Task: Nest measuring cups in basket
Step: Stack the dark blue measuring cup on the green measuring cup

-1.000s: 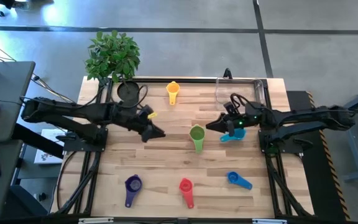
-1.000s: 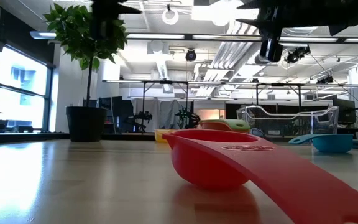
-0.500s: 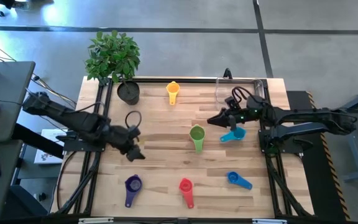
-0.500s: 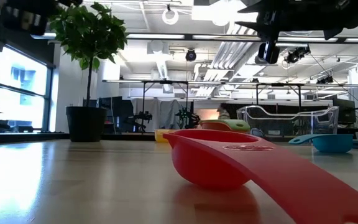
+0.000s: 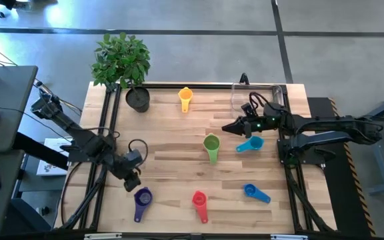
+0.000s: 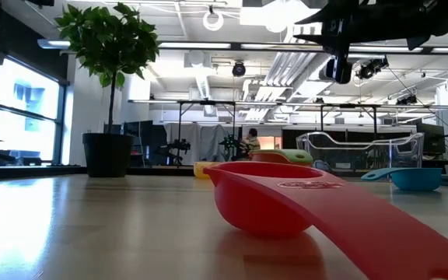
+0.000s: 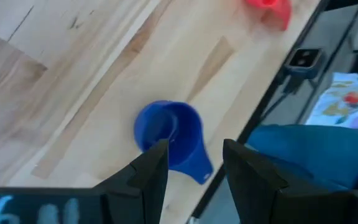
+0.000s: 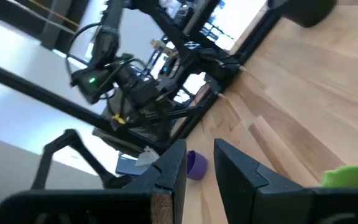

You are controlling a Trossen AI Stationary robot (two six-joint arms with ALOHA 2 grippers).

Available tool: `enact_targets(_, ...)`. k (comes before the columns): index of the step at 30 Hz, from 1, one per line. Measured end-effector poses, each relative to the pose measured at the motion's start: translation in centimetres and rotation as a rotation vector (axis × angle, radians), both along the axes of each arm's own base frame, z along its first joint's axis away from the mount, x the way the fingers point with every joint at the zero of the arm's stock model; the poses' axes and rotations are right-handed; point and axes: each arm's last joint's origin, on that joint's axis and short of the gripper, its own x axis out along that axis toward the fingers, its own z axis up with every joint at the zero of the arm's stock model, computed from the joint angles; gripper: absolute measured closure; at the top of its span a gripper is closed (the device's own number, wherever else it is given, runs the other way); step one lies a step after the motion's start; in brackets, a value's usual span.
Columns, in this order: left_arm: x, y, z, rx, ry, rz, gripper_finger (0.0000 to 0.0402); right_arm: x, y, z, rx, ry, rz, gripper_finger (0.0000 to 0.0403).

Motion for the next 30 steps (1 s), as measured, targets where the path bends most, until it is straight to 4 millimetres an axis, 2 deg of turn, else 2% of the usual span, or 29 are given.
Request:
enact_targets(13, 1.5, -3.3, -4.1, 0.111, 0.141, -0.064, 0.0259, -0.2, 0.0, -1.3, 0.026, 0.131, -0.006, 0.0329)
enact_targets(30, 2.6, -4.3, -7.4, 0.181, 0.274, -0.041, 0.0259, -0.2, 0.0, -1.3, 0.018, 0.130, -0.004, 0.0329)
